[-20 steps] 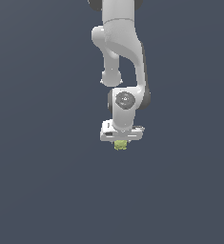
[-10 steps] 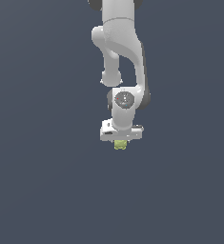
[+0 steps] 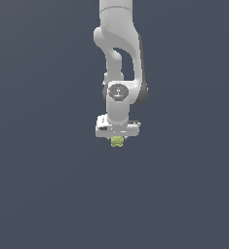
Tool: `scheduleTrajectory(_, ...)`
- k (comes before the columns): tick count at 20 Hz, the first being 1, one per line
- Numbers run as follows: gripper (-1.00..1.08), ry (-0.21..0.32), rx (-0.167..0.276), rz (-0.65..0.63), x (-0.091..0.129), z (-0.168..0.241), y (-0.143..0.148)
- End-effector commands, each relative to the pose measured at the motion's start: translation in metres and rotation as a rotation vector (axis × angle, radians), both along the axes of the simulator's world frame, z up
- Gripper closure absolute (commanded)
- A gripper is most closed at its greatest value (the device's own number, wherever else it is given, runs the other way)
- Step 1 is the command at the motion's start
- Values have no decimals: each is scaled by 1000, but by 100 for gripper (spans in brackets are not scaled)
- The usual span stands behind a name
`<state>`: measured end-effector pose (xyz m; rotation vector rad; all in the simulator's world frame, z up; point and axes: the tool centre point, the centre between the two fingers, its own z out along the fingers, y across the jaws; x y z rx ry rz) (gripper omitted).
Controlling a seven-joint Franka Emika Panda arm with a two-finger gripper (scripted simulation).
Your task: Pick up the object and move it to a goal position.
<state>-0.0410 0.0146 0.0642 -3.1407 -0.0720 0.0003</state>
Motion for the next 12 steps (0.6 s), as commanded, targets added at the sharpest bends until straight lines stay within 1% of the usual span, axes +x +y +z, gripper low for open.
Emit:
scheduleTrajectory(1,108,-1,0,-1,-9,10,-13)
scheduleTrajectory(7,108,0,0,-1,-25,28,-38)
scheduleTrajectory(12,108,0,0,-1,-29,35,-46)
